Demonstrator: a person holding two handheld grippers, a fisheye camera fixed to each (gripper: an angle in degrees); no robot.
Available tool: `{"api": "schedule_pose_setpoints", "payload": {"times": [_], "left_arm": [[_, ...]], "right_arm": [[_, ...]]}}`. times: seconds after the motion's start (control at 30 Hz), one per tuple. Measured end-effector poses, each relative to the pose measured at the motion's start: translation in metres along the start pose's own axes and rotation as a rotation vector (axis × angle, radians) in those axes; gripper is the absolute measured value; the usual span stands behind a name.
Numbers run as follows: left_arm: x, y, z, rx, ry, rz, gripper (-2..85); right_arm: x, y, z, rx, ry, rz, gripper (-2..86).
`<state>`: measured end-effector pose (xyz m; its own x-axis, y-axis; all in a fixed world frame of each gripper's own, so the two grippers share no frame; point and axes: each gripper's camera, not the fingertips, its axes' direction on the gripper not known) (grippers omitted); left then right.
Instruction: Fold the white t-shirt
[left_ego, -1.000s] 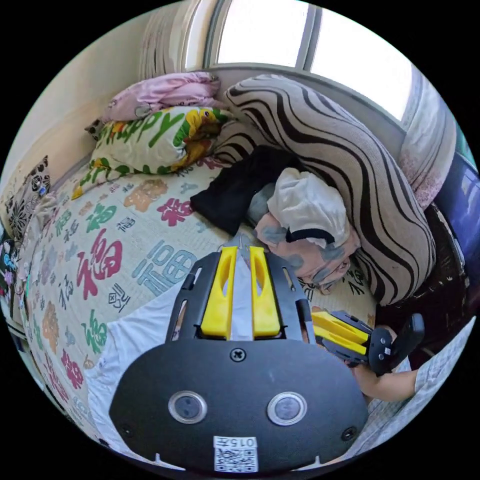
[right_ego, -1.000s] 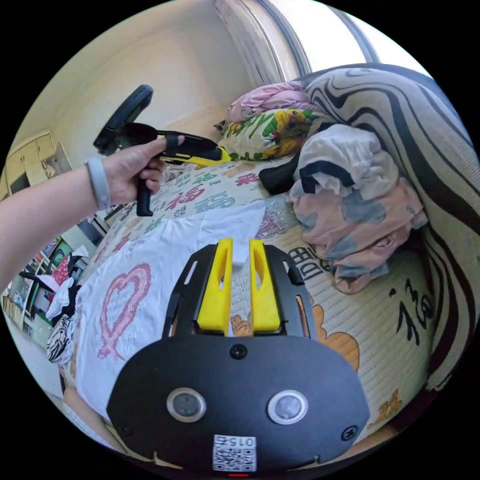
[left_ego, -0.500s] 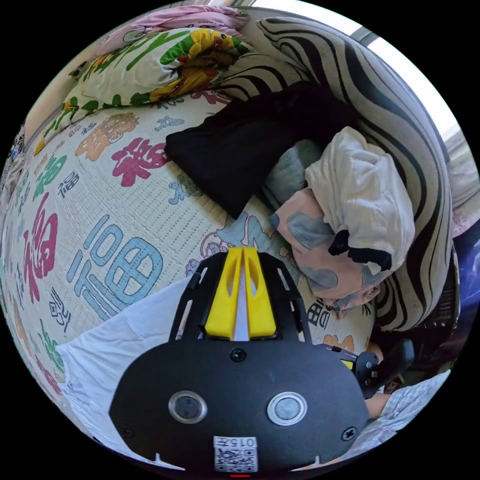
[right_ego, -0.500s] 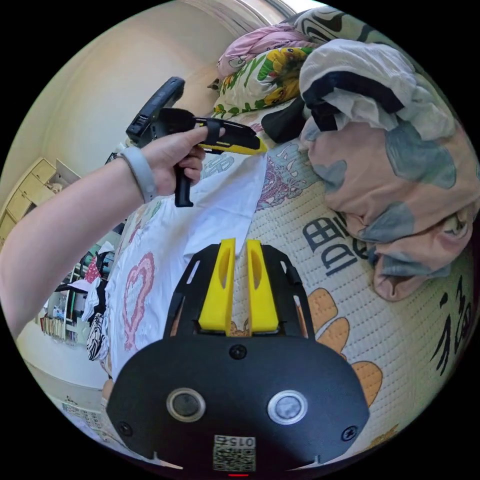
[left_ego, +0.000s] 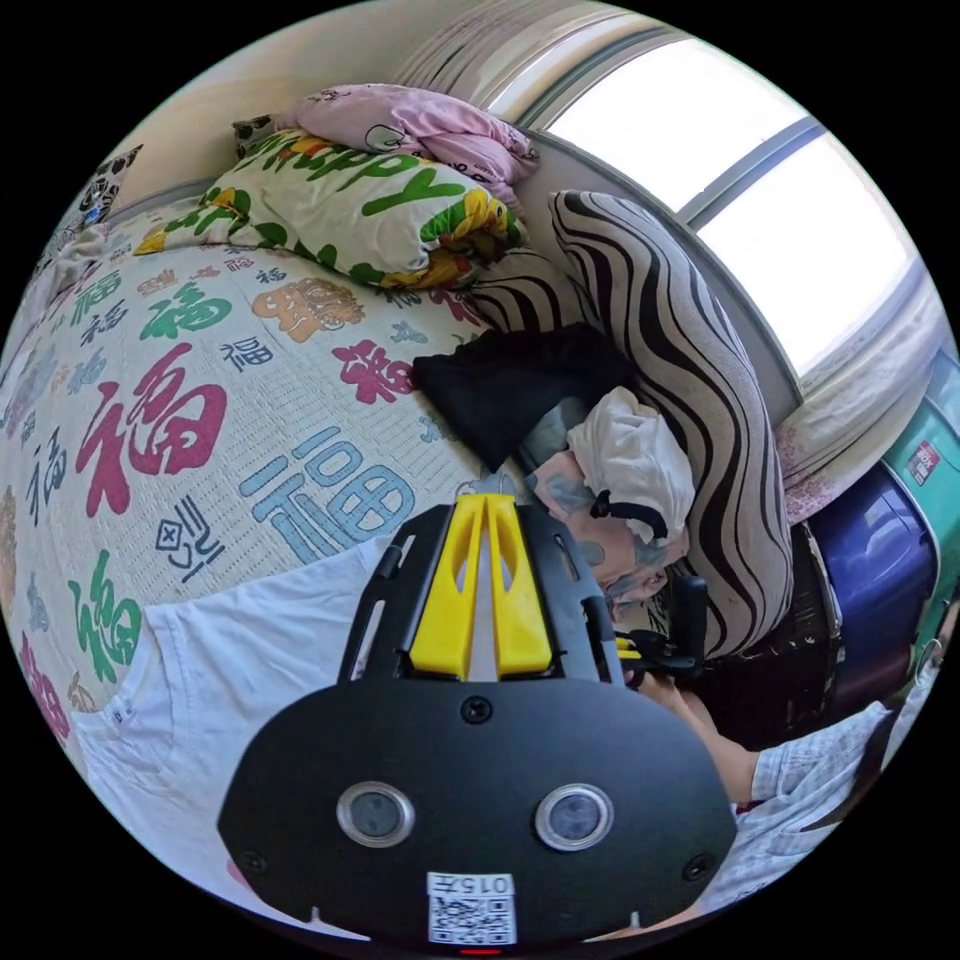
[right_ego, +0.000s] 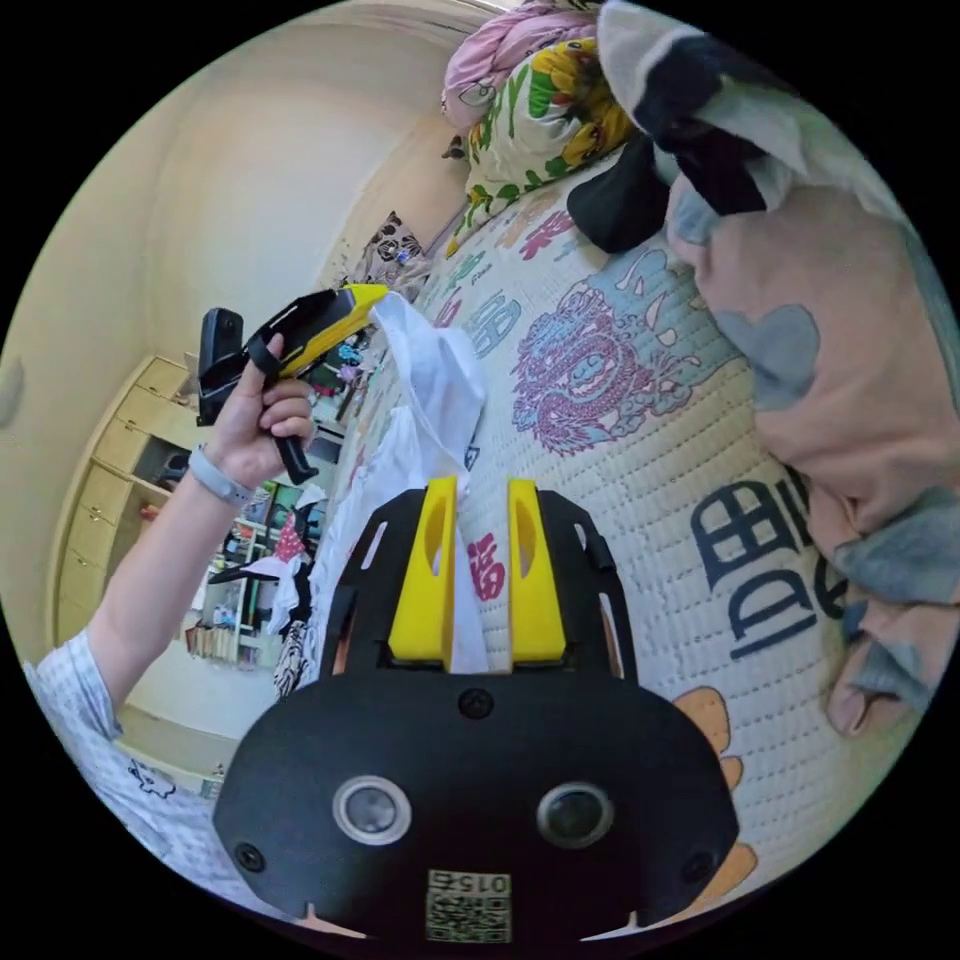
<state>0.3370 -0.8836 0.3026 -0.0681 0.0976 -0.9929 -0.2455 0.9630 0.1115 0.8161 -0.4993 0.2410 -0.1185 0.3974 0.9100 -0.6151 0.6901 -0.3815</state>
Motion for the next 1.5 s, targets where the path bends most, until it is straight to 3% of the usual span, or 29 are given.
{"api": "schedule_pose_setpoints", "payload": {"times": [0.17,0.33,0.53,0.73,1.03,1.2,1.37,1.5], "left_arm": [[-0.026,-0.005,-0.024,0.018,0.004,-0.023,-0.3],[-0.056,-0.009,-0.048,0.050,0.023,-0.060,-0.4],[-0.092,0.003,-0.085,0.118,0.088,-0.097,-0.4],[-0.151,0.069,-0.130,0.208,0.127,-0.243,-0.6],[-0.221,0.157,-0.157,0.264,0.121,-0.516,-0.8],[-0.222,0.160,-0.175,0.248,0.071,-0.473,0.1],[-0.194,0.120,-0.172,0.162,-0.071,-0.293,6.2],[-0.176,0.100,-0.140,-0.088,-0.226,-0.172,2.9]], "right_arm": [[0.028,-0.017,0.000,-0.004,-0.357,0.050,6.8],[0.026,-0.018,-0.007,0.063,-0.528,-0.043,2.0],[-0.018,-0.008,-0.024,0.113,-0.302,-0.264,0.5],[-0.104,0.019,0.016,-0.094,0.012,-0.618,0.4],[-0.128,0.062,0.121,-0.330,0.133,-0.680,2.0],[-0.139,0.076,0.141,-0.394,0.195,-0.735,4.6],[-0.134,0.059,0.127,-0.170,0.431,-0.673,6.6],[-0.113,0.045,0.150,-0.251,0.470,-0.580,6.6]]}}
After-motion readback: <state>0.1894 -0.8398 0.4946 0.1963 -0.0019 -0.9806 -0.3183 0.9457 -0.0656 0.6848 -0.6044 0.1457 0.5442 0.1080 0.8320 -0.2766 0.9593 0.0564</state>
